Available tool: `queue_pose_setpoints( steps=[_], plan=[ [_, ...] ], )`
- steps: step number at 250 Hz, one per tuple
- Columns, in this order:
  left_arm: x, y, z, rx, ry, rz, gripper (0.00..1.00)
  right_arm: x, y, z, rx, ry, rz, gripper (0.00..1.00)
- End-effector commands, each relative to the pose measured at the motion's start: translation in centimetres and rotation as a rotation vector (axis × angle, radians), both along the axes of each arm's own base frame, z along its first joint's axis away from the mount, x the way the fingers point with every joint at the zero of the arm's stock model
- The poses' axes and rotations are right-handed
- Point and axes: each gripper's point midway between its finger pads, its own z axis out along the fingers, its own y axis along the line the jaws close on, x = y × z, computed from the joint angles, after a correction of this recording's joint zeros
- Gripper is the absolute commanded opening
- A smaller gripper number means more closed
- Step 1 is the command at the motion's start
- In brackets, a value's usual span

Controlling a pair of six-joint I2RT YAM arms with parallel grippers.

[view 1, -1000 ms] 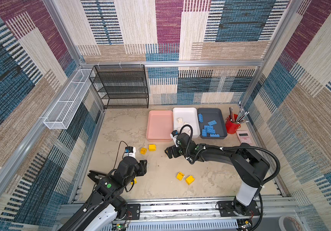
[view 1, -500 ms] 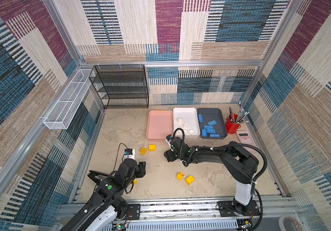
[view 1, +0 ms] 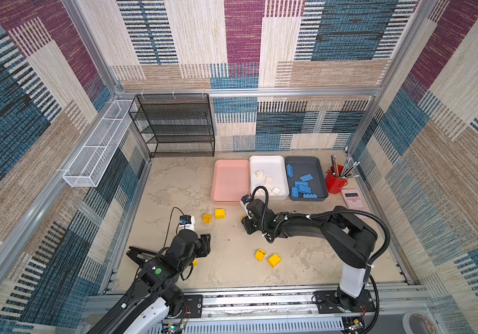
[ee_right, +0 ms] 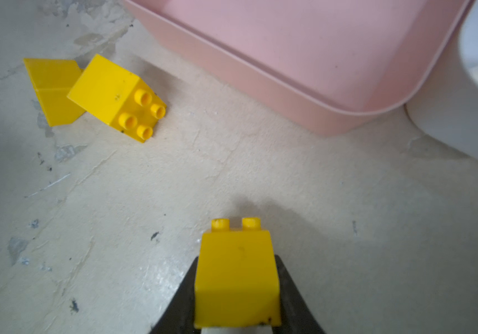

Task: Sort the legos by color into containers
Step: 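Carry the yellow brick with the right gripper into the pink tray and release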

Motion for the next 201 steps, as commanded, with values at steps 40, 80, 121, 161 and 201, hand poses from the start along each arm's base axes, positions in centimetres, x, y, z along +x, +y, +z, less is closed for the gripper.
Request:
queue_pose_setpoints(
  steps=[40, 80, 121, 161, 201],
  plan=[
    [-0.1, 0.0, -0.9, -0.012, 0.020, 0.013, 0.60, 1.5, 1.4, 4.7, 0.052, -0.051, -0.012, 0.29],
    [-0.1, 0.0, -1.1, -0.013, 0.023, 0.014, 0.60, 3.6, 3.0, 7.1, 0.061, -0.091, -0.001, 0.29],
    [-0.2, -0.1, -1.2, -0.018, 0.026, 0.011, 0.60, 6.7, 4.2, 8.3, 0.073, -0.106, -0.011, 0.29],
    [-0.2, -0.2, -1.2, -0.023, 0.027, 0.004, 0.60, 10.0, 4.5, 8.2, 0.111, -0.090, -0.025, 0.29],
    [-0.2, -0.5, -1.4, -0.037, 0.031, 0.001, 0.60, 12.4, 4.1, 6.3, 0.113, -0.057, -0.044, 0.29]
  ],
)
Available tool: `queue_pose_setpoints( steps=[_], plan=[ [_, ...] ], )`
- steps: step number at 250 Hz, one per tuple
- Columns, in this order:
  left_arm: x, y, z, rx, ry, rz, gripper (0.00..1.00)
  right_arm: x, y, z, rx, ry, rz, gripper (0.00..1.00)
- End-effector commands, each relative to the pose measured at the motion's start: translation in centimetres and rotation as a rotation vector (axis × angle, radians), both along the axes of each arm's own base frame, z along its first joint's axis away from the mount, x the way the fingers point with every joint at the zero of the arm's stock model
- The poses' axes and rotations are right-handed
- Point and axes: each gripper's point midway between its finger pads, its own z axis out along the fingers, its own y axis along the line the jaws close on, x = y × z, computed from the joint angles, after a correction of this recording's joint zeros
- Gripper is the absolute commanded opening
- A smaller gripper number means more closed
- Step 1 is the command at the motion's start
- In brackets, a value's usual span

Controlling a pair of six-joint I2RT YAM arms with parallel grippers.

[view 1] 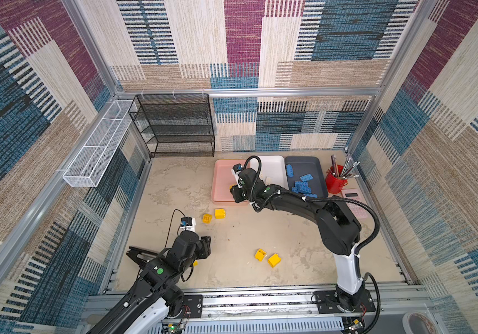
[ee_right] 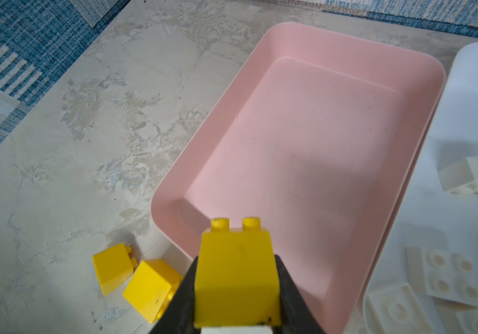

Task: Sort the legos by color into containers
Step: 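Carry the yellow brick with the right gripper into the pink tray and release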

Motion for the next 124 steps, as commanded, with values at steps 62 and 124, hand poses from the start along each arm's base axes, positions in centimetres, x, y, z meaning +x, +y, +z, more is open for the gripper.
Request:
queue_pose_setpoints(
  steps=[62, 124],
  plan=[
    [0.1, -0.4, -0.2, -0.045, 0.008, 0.021, 0.61, 3.5, 0.6, -1.4, 0.017, 0.029, 0.009, 0.44],
    [0.3, -0.5, -0.2, -0.018, 0.047, 0.024, 0.71, 3.6, 0.7, 1.3, 0.060, -0.006, 0.028, 0.69]
  ],
)
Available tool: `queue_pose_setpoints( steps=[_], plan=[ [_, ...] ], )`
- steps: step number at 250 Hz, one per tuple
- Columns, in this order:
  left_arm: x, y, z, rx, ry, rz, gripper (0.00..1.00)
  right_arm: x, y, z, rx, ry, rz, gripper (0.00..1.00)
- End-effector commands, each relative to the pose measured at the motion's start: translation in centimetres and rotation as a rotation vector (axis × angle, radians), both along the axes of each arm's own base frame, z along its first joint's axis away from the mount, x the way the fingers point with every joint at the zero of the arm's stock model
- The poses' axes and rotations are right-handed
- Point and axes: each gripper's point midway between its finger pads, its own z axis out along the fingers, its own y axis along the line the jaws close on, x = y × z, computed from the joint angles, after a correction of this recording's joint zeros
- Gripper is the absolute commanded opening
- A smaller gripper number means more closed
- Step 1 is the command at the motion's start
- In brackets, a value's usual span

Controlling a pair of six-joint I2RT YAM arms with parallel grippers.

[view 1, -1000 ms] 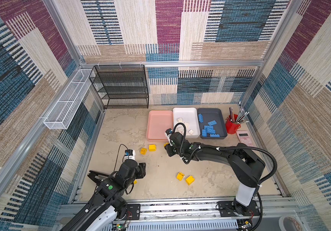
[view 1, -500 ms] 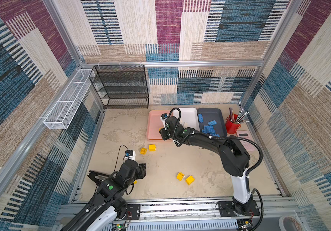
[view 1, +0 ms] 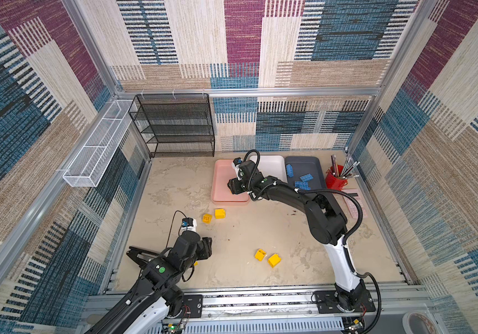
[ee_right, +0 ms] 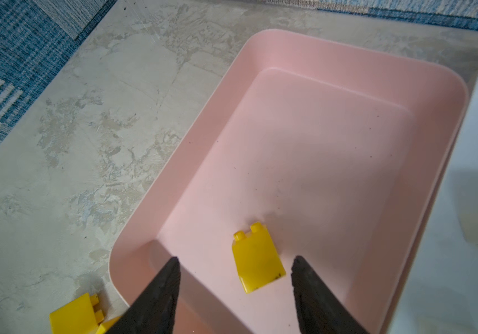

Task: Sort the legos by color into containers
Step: 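Withdraw the right gripper while the left gripper grasps a yellow brick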

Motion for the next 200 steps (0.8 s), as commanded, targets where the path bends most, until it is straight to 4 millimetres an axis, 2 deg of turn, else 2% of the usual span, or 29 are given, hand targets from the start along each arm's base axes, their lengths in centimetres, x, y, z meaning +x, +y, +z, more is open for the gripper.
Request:
queue_pose_setpoints(
  steps=[1, 34, 46, 84, 103, 149, 175, 200],
  plan=[
    [0.3, -0.4, 0.6, -0.023, 0.008, 0.011, 0.72, -0.2, 0.3, 2.3, 0.035, -0.034, 0.026, 0.69],
    [0.5, -0.5, 0.5, -0.002, 0.049, 0.024, 0.74, -1.3, -0.4, 5.0, 0.069, -0.076, 0.037, 0.72],
    [0.7, -0.4, 0.4, 0.008, 0.061, 0.036, 0.75, -1.9, -0.8, 6.6, 0.095, -0.104, 0.042, 0.74],
    [1.9, -0.1, 0.5, 0.063, 0.076, 0.072, 0.77, -5.5, -3.3, 8.7, 0.150, -0.150, 0.056, 0.77],
    [2.9, 0.1, 0.5, 0.106, 0.076, 0.084, 0.74, -7.7, -4.8, 9.5, 0.188, -0.171, 0.059, 0.77],
    [5.8, 0.1, 0.3, 0.221, 0.083, 0.088, 0.49, -13.5, -9.2, 8.8, 0.269, -0.171, 0.037, 0.75],
    [7.3, 0.0, -0.8, 0.244, 0.132, 0.087, 0.48, -16.4, -11.6, 7.9, 0.304, -0.177, 0.019, 0.74],
    [8.5, -0.1, -2.3, 0.254, 0.191, 0.078, 0.51, -18.4, -13.2, 7.6, 0.332, -0.195, 0.015, 0.73]
  ],
)
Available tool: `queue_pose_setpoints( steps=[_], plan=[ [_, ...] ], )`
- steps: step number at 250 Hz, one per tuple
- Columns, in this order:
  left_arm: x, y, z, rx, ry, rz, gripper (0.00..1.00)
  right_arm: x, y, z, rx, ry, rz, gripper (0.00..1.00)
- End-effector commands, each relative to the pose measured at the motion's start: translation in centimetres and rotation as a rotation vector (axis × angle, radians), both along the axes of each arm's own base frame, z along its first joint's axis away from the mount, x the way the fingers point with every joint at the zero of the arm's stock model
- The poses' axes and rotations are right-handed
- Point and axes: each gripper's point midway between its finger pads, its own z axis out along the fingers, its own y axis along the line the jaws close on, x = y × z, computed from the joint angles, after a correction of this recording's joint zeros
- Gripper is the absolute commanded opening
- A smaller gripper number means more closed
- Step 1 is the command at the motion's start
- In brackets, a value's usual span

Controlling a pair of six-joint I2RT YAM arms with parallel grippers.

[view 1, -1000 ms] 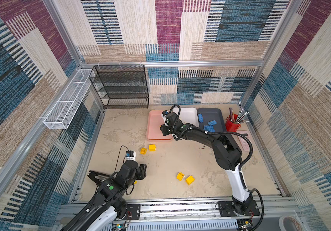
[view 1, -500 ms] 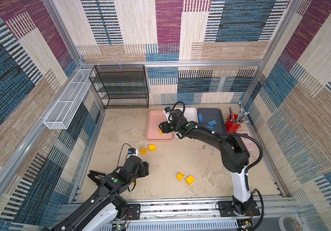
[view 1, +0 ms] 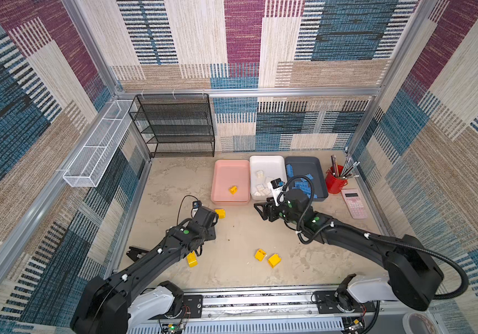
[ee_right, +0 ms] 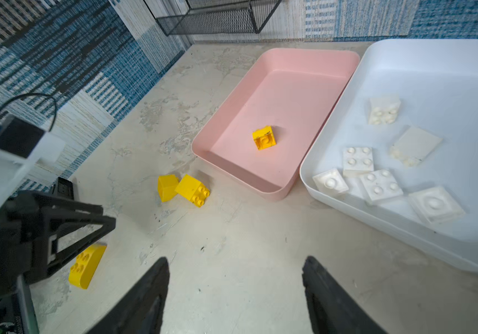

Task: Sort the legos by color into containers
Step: 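Withdraw the right gripper while the left gripper grasps a yellow brick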

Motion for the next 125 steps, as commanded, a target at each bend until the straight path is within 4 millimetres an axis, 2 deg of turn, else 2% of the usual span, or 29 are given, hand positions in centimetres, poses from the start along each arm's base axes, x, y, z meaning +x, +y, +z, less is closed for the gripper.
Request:
queue_pose_setpoints(
  steps=[1, 52, 125],
  plan=[
    [1.8, -0.3, -0.7, 0.010, 0.018, -0.026, 0.51, -1.1, -0.8, 1.9, 0.105, -0.070, -0.011, 0.73],
    [3.7, 0.0, -3.9, 0.050, 0.128, -0.017, 0.56, -2.7, -2.1, 1.8, 0.145, -0.108, -0.018, 0.73],
    [5.8, 0.5, -5.9, 0.115, 0.183, -0.012, 0.55, -3.3, -2.1, 1.7, 0.170, -0.107, 0.001, 0.73]
  ],
)
